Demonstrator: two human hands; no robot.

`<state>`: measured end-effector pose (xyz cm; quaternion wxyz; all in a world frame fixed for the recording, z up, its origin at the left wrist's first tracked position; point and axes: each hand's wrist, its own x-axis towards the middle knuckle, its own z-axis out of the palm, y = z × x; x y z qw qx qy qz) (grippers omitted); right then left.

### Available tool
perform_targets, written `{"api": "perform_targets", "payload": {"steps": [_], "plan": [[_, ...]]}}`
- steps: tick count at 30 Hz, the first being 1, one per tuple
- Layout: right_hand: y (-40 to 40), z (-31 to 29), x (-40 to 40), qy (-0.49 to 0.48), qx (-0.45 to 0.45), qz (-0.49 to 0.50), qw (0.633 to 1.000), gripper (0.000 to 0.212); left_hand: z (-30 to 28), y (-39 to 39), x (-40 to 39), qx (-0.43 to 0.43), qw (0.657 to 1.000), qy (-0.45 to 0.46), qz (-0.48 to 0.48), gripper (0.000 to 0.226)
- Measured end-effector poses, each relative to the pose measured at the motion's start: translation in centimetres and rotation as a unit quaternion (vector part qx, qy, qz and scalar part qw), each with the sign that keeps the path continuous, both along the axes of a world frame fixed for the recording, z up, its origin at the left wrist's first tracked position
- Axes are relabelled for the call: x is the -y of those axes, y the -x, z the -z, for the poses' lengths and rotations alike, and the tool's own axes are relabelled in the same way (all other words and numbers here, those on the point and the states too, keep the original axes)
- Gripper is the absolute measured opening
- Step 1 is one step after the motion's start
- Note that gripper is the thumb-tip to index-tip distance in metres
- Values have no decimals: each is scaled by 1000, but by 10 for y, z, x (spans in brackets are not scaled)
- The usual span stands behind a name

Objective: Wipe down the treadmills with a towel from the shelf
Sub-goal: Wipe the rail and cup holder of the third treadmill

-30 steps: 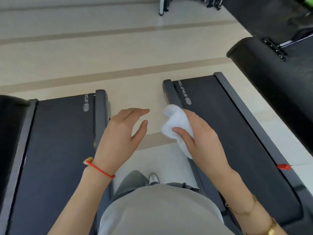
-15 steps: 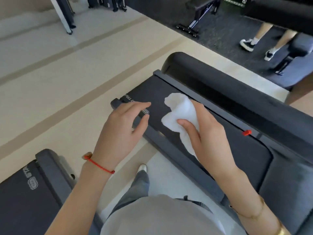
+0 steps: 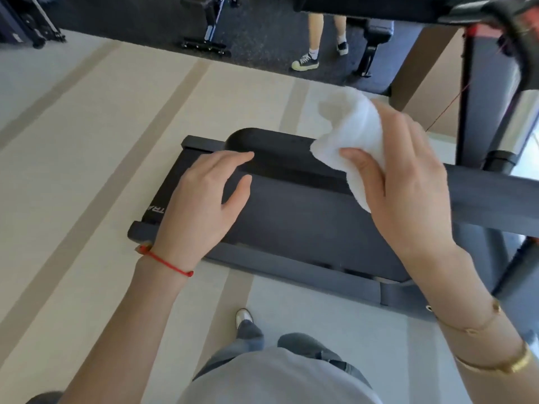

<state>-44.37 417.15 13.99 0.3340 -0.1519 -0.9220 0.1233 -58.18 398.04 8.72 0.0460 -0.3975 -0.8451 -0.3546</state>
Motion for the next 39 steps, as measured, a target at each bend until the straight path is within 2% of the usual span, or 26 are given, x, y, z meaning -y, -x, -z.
{"api": "perform_targets", "payload": {"steps": [5,9,11,16,20,25,31,39], "plan": [[33,14,-17,-77,49,15,996,47,5,32,-16,-16,999,-2,28,33],[57,44,-22,-105,203,-23,973,56,9,50,-31,-8,1000,1,29,33],[58,52,-27,-105,236,-33,966,64,12,57,-40,-5,1000,2,30,34],[51,49,-58,-75,225,-54,970,63,20,74,-62,0,1000,11,26,33],[68,36,-70,-50,278,-21,959,62,25,79,-73,14,1000,11,24,32],[103,39,-51,-74,314,-80,943,67,31,81,-74,50,999,-7,4,33],[76,38,-78,-47,316,-64,946,62,31,88,-71,53,999,-5,14,34],[118,45,-37,-65,300,-43,951,65,19,95,-63,91,995,16,48,32]]}}
